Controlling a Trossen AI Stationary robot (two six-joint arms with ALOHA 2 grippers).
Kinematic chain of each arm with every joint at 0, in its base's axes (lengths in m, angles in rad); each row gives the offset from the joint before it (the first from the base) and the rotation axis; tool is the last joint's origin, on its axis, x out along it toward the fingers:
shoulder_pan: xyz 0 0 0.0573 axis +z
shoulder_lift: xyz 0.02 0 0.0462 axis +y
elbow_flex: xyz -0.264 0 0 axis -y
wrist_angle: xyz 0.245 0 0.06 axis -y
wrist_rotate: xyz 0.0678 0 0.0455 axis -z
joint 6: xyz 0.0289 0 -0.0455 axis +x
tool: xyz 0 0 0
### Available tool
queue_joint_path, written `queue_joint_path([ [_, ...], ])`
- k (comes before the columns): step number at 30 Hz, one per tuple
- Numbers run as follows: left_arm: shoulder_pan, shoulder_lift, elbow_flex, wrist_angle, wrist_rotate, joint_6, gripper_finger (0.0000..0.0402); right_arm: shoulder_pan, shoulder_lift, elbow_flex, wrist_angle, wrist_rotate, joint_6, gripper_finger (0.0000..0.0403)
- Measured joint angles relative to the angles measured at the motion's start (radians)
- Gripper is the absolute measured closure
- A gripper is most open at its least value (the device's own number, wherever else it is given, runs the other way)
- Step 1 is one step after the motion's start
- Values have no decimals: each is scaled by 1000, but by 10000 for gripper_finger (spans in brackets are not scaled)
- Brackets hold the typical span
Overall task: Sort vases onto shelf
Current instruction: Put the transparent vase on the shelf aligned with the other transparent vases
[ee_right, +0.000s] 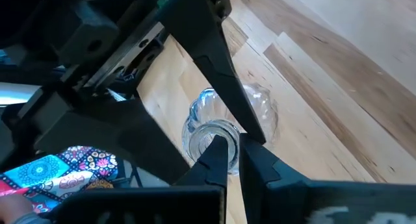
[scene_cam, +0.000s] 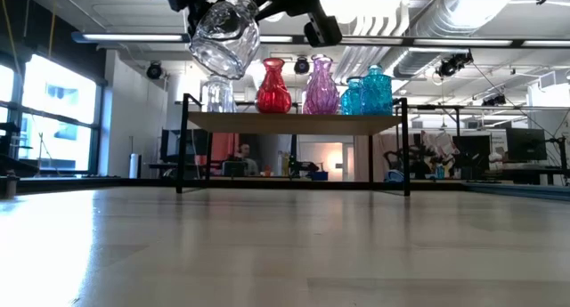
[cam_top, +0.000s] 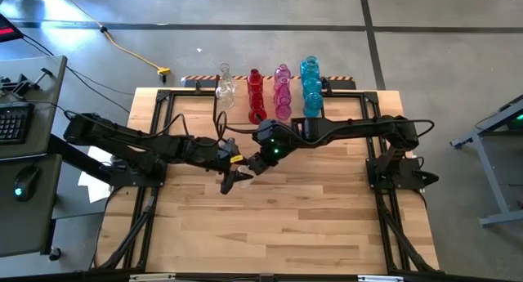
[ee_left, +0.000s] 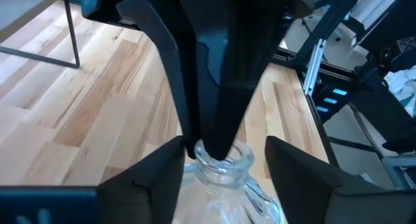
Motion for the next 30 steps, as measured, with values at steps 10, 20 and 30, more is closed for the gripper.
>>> queue_joint_path([
  [10,0,0,-1,-3,-22,15,287,0,0,0,12,1,4,403],
  [20,0,0,-1,-2,-21,15,291,0,0,0,13,1,8,403],
  [30,0,0,-1,-1,-19,16,291,0,0,0,14,-5,17,403],
])
